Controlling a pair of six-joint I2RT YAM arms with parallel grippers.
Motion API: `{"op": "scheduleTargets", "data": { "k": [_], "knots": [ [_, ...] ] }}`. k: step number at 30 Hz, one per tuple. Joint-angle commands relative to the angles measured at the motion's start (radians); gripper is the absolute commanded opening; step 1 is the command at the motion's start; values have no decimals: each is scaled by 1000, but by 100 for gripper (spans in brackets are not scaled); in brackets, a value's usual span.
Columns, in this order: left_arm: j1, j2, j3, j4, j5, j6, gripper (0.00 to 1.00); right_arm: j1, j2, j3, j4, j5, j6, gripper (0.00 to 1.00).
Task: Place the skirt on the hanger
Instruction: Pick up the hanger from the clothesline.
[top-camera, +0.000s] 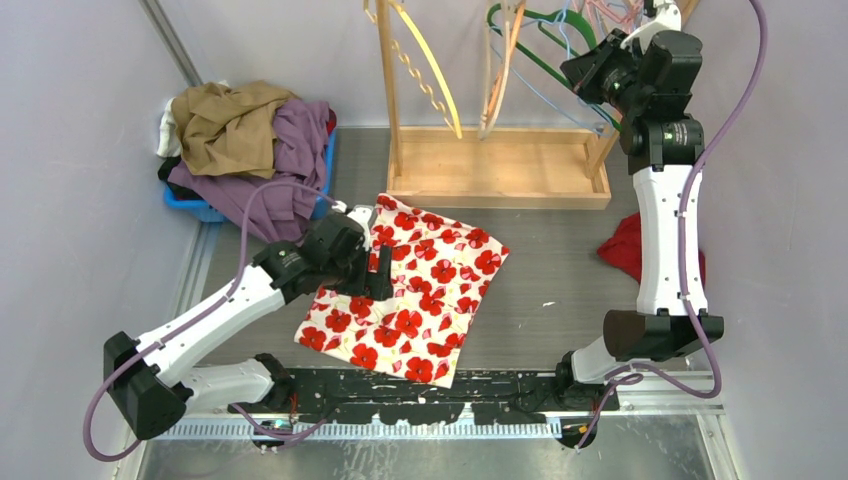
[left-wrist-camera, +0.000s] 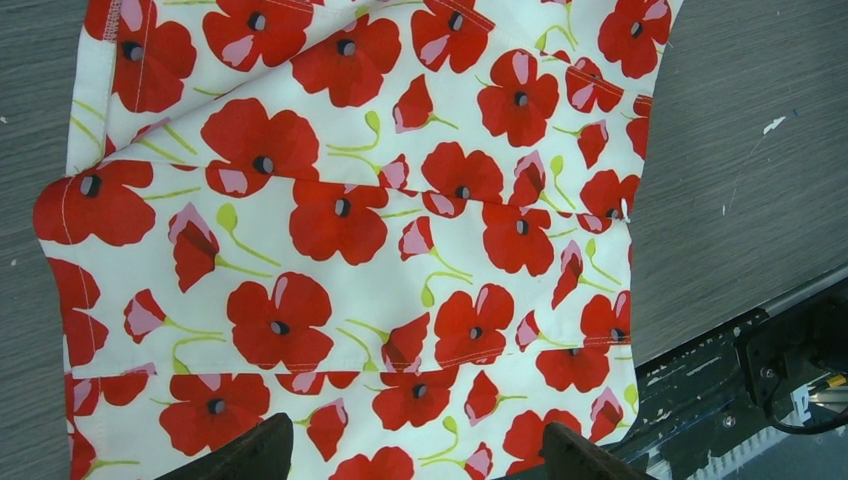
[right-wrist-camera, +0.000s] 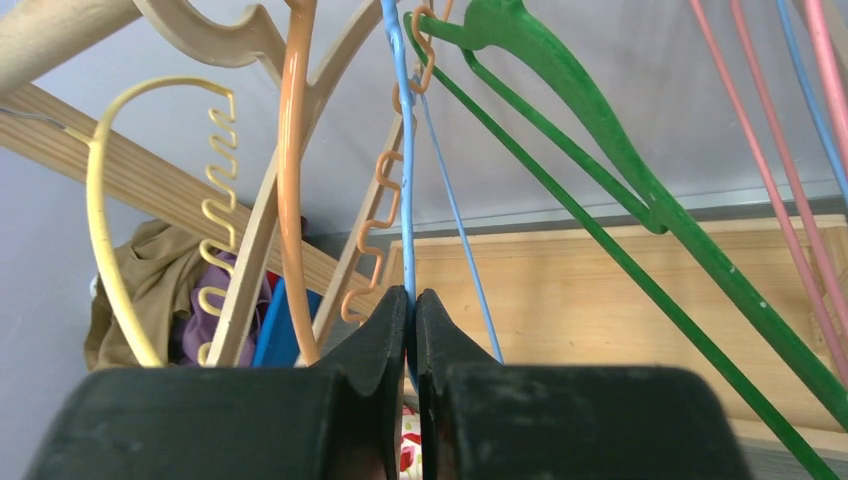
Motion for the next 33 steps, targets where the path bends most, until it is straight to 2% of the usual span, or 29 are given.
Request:
{"op": "scheduleTargets", "data": {
  "k": [1,11,19,27,33],
  "knots": [
    [9,-29,-8,17,8,-5,90,-2,17,39,107,3,49,1],
    [13,-47,-48,48,15,-17,90,22,34,5,133,10,49,1],
    [23,-52,-51,44,19,-9,90,125,21,-17,168,232,-51,1],
    [33,-51,-61,53,27,-6,90,155,-6,-8,216,408,-94,1],
    [38,-47,-63,56,34,-1,90,158,-48,-9,187,496,-124,1]
  ]
}}
